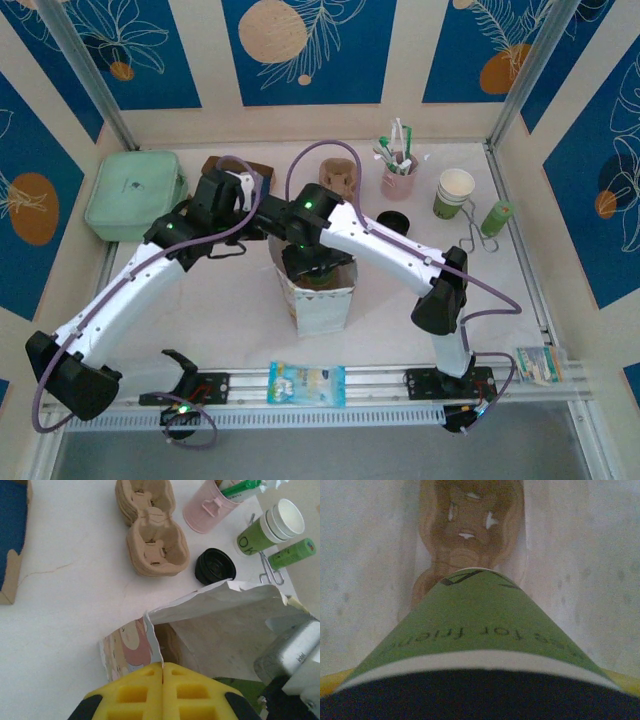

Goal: Pack the takeout coffee

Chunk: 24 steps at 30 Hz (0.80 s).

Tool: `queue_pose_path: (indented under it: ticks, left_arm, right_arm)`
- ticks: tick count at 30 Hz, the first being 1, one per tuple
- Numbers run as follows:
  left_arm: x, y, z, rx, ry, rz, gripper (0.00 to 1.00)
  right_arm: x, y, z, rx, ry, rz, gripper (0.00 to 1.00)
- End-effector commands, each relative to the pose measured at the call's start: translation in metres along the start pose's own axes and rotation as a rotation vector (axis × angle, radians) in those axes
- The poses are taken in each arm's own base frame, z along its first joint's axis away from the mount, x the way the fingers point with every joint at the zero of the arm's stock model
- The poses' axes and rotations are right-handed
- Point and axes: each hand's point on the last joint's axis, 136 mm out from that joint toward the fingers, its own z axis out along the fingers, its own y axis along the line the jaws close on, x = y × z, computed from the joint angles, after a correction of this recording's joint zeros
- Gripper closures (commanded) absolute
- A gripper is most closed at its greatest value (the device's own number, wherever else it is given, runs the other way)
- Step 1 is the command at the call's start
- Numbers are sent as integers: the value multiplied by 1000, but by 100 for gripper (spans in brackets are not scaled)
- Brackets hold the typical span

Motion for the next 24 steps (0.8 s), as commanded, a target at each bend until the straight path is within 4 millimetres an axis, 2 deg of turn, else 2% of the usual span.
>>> queue_pose_path:
  ticks: [1, 7, 14, 24]
  left_arm:
    - [6, -2, -8, -2, -14, -24, 99]
    - [13, 2, -6, -25, -34, -111, 100]
    - [11, 7, -10, -65, -119, -234, 100]
    - [7, 18, -20, -147, -219, -390, 100]
  right_arm:
    - [6, -10, -10, -16, -10, 52, 73]
    - [7, 2, -8, -84, -1, 66, 73]
    - [5, -3, -2, -71, 15, 58, 74]
    - [-16, -14, -22, -102, -26, -6, 74]
